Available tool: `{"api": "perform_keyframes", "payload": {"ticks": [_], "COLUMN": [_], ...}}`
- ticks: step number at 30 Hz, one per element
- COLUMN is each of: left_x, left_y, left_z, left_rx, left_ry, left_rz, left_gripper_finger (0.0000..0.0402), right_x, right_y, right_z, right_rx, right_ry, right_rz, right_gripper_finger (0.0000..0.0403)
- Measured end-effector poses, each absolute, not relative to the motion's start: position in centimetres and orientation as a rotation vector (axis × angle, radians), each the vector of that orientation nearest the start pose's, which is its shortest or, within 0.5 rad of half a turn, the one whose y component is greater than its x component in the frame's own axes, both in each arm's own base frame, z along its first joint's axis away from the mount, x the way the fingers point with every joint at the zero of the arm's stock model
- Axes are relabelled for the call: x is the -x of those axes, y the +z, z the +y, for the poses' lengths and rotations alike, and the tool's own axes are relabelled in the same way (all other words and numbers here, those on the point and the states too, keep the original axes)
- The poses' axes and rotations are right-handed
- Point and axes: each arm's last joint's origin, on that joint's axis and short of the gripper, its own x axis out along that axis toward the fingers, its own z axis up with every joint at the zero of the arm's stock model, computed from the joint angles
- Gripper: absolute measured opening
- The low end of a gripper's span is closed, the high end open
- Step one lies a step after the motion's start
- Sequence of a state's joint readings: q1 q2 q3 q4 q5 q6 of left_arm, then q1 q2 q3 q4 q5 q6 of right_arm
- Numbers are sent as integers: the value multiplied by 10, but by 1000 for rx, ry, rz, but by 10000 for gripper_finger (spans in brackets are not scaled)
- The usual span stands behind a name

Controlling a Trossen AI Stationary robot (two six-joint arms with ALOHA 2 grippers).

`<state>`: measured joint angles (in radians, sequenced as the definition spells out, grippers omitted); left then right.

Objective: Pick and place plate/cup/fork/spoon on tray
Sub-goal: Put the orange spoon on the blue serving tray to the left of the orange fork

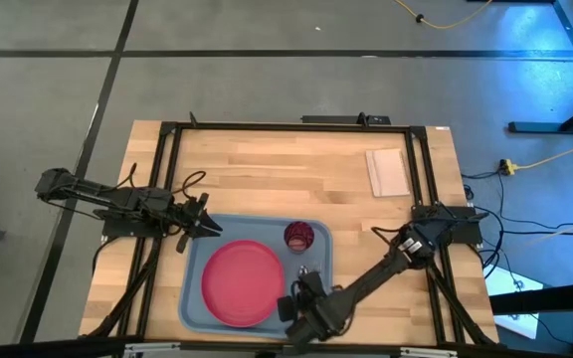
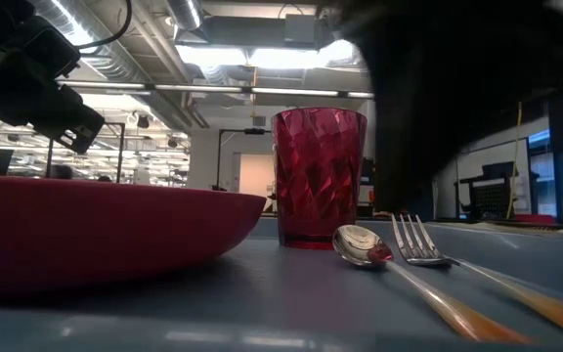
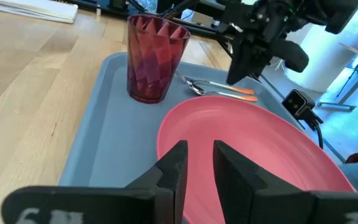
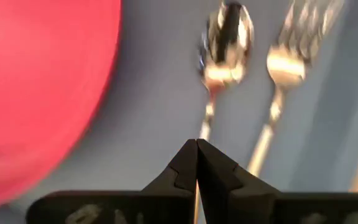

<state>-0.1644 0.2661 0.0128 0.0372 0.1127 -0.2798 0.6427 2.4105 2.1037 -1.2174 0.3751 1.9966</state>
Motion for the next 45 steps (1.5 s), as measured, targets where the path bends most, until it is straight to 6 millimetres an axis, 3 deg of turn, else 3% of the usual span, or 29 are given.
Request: {"api": "perform_keyframes", "payload": {"ticks": [11, 45], "left_x": [-110, -110], "left_y": [149, 149], "left_z": [-21, -21], "left_rx": [271, 271], "left_ry": [-244, -244], "left_rz": [254, 254], "left_gripper_finger": [69, 69], "right_x": [-403, -400], "right_y": [153, 148], "right_z": [248, 247], "right_rx": [-891, -922], "right_ry": [-988, -1013], "right_rz": [961, 1030], "right_gripper_finger": [13, 13]}}
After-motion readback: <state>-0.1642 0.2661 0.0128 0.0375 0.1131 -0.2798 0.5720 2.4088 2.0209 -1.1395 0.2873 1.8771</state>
